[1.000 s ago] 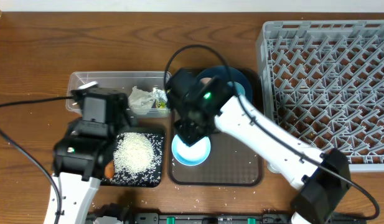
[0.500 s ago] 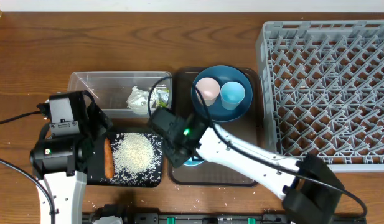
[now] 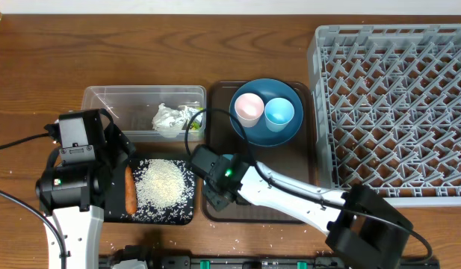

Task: Sort waste into correct bins and load items into the dishwasher rack
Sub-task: 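Reach right gripper to the light-blue bowl on the brown tray, grasp rim, then lift bowl with right gripper and carry it over the dish rack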

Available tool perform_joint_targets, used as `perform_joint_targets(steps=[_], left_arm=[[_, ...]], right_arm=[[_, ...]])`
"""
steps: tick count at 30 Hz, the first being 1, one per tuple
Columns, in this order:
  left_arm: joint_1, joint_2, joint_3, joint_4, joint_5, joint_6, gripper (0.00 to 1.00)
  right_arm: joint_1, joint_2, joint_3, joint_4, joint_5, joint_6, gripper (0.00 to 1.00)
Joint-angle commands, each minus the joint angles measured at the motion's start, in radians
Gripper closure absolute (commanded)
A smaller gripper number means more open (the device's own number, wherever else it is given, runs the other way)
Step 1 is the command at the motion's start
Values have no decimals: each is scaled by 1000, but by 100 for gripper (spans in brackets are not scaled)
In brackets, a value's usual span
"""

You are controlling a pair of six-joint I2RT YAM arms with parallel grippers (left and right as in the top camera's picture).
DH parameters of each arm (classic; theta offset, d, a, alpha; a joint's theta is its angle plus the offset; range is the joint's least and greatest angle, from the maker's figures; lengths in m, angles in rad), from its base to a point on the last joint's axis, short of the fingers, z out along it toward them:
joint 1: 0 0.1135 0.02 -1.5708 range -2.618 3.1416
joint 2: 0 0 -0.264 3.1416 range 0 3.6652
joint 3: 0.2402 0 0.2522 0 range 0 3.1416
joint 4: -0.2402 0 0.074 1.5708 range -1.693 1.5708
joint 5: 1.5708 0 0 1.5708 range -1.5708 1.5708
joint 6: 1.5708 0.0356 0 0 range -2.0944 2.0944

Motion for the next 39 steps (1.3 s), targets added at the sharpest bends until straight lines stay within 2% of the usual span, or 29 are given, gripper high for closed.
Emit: perform_joint_targets(steps=[1, 9, 22, 34, 39], left_arm=[[4, 3, 8, -2, 2, 13, 3], [4, 3, 8, -2, 2, 14, 3], [4, 3, 8, -2, 2, 14, 3], [4, 3, 8, -2, 2, 14, 3], [4, 3, 8, -2, 2, 13, 3]], right_arm=[[14, -15, -17, 8, 3, 9, 68], [17, -16, -2, 1, 45, -10, 70], [-55, -16, 62, -208, 235, -5, 71], [-161, -16, 80, -227, 230, 3, 73], [-164, -29, 181, -277, 71, -25, 72]])
